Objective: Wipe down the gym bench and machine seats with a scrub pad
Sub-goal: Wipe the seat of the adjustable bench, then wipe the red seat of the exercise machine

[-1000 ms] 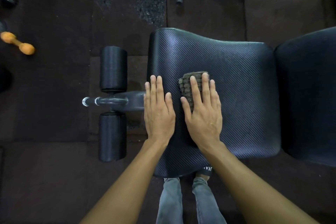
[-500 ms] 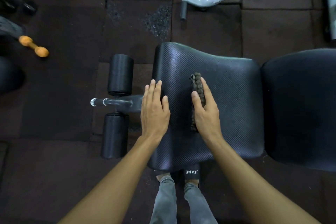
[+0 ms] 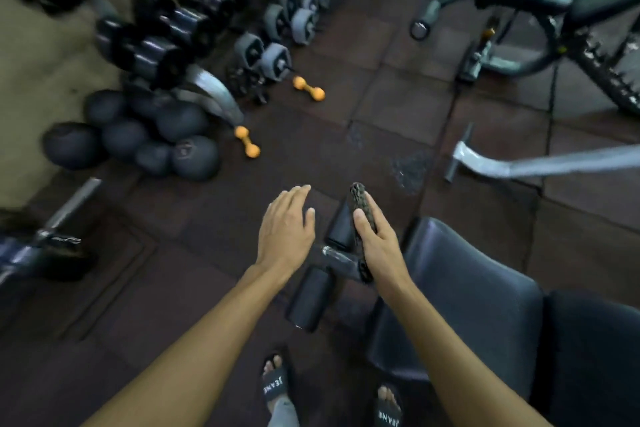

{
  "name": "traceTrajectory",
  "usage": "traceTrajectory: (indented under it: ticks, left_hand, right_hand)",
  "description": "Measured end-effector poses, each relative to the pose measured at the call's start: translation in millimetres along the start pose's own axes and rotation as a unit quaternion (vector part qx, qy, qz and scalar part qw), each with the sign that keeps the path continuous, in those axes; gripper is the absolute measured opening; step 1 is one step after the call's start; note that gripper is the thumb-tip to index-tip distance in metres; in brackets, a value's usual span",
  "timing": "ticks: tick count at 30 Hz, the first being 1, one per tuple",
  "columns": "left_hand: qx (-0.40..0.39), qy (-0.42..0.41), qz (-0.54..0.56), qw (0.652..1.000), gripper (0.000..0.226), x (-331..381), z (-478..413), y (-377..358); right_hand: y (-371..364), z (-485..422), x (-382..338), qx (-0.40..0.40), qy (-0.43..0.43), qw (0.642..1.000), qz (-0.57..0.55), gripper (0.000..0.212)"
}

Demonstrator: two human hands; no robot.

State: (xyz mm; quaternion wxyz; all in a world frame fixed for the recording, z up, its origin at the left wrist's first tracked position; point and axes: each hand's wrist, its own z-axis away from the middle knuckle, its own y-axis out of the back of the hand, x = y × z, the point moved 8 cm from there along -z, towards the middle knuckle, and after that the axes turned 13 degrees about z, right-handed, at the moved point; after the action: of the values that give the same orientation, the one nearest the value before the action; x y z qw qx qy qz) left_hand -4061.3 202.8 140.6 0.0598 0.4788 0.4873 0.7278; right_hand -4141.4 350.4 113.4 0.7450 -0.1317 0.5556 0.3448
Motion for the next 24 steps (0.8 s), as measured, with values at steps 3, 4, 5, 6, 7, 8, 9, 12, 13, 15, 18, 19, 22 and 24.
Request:
traceTrajectory:
  ticks: [3,4,5,6,7,8,9,12,13,15,18,19,22,24]
  left_hand:
    - [0.026,0.011,-0.014,0.999,0.050,-26,-8,88]
    - [0.034,0.008,-0.024,0.999,0.050,-36,-14,116]
    - [0.041,0.003,-0.035,0.999,0.051,-47,-20,142]
    - [0.049,0.000,-0.047,0.998,0.050,-59,-28,167]
    - [0.057,-0.004,-0.057,0.997,0.050,-72,-38,191]
    - [0.060,-0.007,-0.063,0.996,0.049,-84,-48,212]
    - [0.061,-0.011,-0.065,0.996,0.049,-94,-58,232]
    - [0.054,-0.021,-0.057,0.997,0.049,-115,-88,283]
    - [0.048,-0.024,-0.056,0.997,0.049,-119,-97,296]
    - [0.033,-0.030,-0.061,0.997,0.050,-124,-113,315]
    - [0.011,-0.052,-0.063,0.997,0.050,-122,-140,329]
    - [0.007,-0.058,-0.060,0.997,0.049,-120,-151,330]
    - [-0.012,-0.078,-0.060,0.995,0.050,-109,-185,325]
    - [-0.032,-0.088,-0.064,0.994,0.050,-98,-211,314]
  right_hand:
    - [-67,-4,-65,-0.048,0.020,0.999,0.011,0.051]
    - [-89,-9,-84,-0.056,0.029,0.998,0.018,0.051]
    - [-111,-14,-101,-0.059,0.033,0.997,0.024,0.051]
    - [-133,-20,-117,-0.061,0.040,0.997,0.027,0.051]
    - [-156,-28,-133,-0.065,0.050,0.996,0.026,0.051]
    - [-176,-36,-147,-0.067,0.058,0.996,0.023,0.051]
    - [-193,-44,-160,-0.064,0.063,0.996,0.020,0.051]
    - [-234,-65,-196,-0.048,0.076,0.996,-0.003,0.050]
    - [-243,-70,-206,-0.042,0.077,0.996,-0.014,0.050]
    - [-255,-77,-225,-0.026,0.071,0.997,-0.026,0.052]
    - [-258,-90,-246,0.003,0.060,0.997,-0.042,0.054]
    - [-256,-96,-252,0.013,0.055,0.997,-0.046,0.051]
    - [-242,-119,-262,0.043,0.054,0.996,-0.058,0.032]
    - [-226,-135,-267,0.072,0.058,0.994,-0.061,0.033]
